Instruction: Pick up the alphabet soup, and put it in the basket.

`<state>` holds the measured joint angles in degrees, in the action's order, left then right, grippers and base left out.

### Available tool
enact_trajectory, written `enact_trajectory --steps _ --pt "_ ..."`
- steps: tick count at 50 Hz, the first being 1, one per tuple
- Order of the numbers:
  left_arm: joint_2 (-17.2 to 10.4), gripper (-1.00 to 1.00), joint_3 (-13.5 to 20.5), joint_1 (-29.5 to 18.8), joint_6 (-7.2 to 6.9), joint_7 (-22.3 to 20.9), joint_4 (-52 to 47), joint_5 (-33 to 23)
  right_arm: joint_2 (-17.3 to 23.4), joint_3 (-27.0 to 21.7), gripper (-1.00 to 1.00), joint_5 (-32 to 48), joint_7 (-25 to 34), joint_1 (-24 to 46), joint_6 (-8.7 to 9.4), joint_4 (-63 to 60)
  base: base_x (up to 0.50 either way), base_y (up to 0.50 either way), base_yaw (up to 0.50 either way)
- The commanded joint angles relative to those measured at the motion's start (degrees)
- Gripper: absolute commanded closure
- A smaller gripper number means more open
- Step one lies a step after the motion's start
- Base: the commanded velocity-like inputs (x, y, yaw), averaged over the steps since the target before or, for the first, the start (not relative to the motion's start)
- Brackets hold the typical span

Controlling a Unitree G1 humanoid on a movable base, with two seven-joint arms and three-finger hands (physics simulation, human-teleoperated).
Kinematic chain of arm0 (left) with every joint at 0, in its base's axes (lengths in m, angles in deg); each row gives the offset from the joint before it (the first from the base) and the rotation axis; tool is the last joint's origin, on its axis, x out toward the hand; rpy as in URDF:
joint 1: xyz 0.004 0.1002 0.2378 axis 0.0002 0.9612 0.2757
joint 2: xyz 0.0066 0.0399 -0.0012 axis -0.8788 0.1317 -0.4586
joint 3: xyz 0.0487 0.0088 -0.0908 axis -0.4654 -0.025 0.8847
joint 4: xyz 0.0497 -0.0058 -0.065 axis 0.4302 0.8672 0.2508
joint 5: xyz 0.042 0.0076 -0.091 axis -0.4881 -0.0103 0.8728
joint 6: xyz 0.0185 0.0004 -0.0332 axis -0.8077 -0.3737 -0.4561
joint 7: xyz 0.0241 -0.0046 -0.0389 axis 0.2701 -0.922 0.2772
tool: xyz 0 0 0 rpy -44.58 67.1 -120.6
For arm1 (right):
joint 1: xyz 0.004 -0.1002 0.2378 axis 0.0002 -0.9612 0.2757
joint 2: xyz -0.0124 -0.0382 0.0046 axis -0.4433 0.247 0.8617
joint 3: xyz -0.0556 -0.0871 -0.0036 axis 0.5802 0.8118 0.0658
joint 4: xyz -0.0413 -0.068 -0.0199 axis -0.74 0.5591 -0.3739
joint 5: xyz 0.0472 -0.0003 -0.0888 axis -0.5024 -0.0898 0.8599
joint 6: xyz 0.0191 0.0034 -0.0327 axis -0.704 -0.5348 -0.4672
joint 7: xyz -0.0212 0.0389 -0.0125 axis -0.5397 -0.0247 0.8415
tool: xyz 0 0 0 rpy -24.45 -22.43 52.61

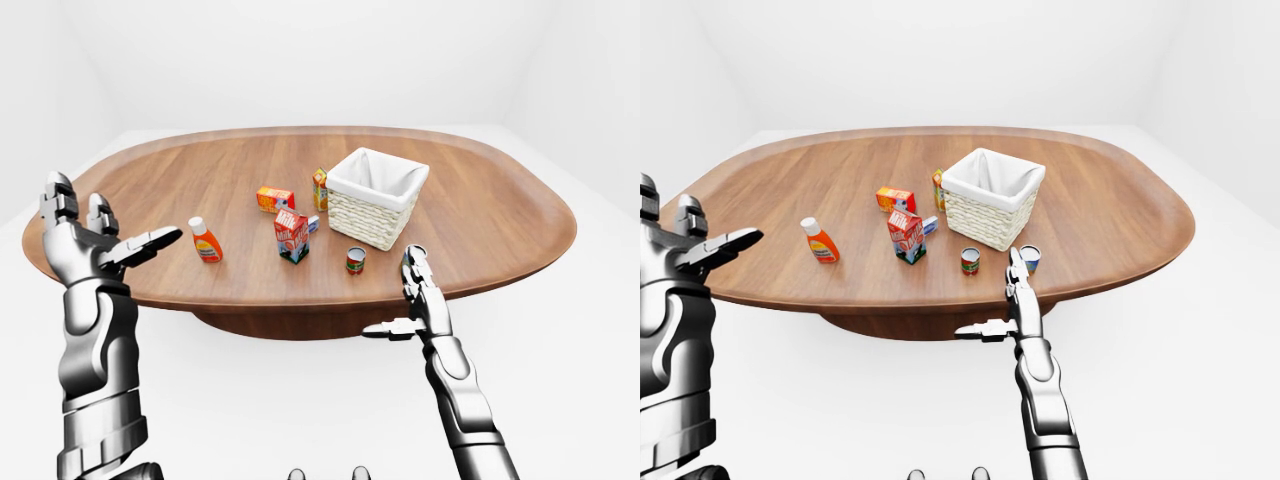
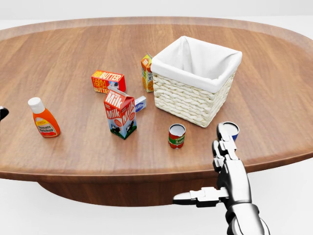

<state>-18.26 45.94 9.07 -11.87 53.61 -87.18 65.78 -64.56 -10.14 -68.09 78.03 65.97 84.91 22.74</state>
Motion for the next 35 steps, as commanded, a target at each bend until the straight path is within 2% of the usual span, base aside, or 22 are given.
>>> enact_trajectory --steps 1,7,12,14,17,20,21,22,23,31,35 --pt "-0.9 -1.0 0.15 -0.78 0.0 0.27 1.76 0.6 0.02 -0.11 -1.0 -0.06 -0.16 0.17 -0.09 0.53 0.0 0.0 0.0" --pt "-1.48 -1.0 0.33 -1.5 0.0 0.42 4.17 0.75 0.08 -0.14 -1.0 -0.05 -0.16 0.17 -0.39 0.91 0.0 0.0 0.0" --pt "-2.0 -1.0 0.61 -1.44 0.0 0.39 4.99 1.06 0.05 0.01 -1.0 0.12 -0.24 0.05 0.13 0.42 0.0 0.0 0.0" --pt "-2.27 -1.0 0.8 -1.29 0.0 0.53 4.36 1.44 -0.08 0.24 -1.0 0.32 -0.43 -0.11 0.91 -0.44 0.0 0.0 0.0" --pt "-2.31 -1.0 0.86 -1.24 0.0 0.83 4.25 1.64 0.05 0.05 -1.0 0.25 -0.22 0.08 -0.05 0.75 0.0 0.0 0.0" --pt "-2.38 -1.0 0.61 -1.27 0.0 1.2 3.27 1.57 0.03 0.02 -1.0 0.22 -0.25 0.14 0.2 0.67 0.0 0.0 0.0" --pt "13.24 -1.0 -22.78 22.5 0.0 -2.09 -19.68 -11.52 0.16 1.18 -1.0 2.02 -0.32 0.11 1.23 -1.28 0.0 0.0 0.0" --pt "15.51 -1.0 -23.25 24.35 0.0 -4.21 -20.59 -14.45 0.09 1.16 -1.0 2.22 -0.24 0.09 1.32 -1.43 0.0 0.0 0.0" --pt "16.6 -1.0 -22.59 24.44 0.0 -5.27 -20.76 -15.5 0.04 1.12 -1.0 2.27 -0.19 0.09 1.33 -1.45 0.0 0.0 0.0" --pt "19.41 -1.0 -21.33 25.38 0.0 -8.22 -22.48 -18.52 -0.16 1.16 -1.0 2.52 -0.11 -0.11 1.62 -2.07 0.0 0.0 0.0" --pt "19.93 -1.0 -20.98 25.36 0.0 -8.74 -22.55 -18.99 -0.18 1.14 -1.0 2.55 -0.09 -0.11 1.63 -2.08 0.0 0.0 0.0"
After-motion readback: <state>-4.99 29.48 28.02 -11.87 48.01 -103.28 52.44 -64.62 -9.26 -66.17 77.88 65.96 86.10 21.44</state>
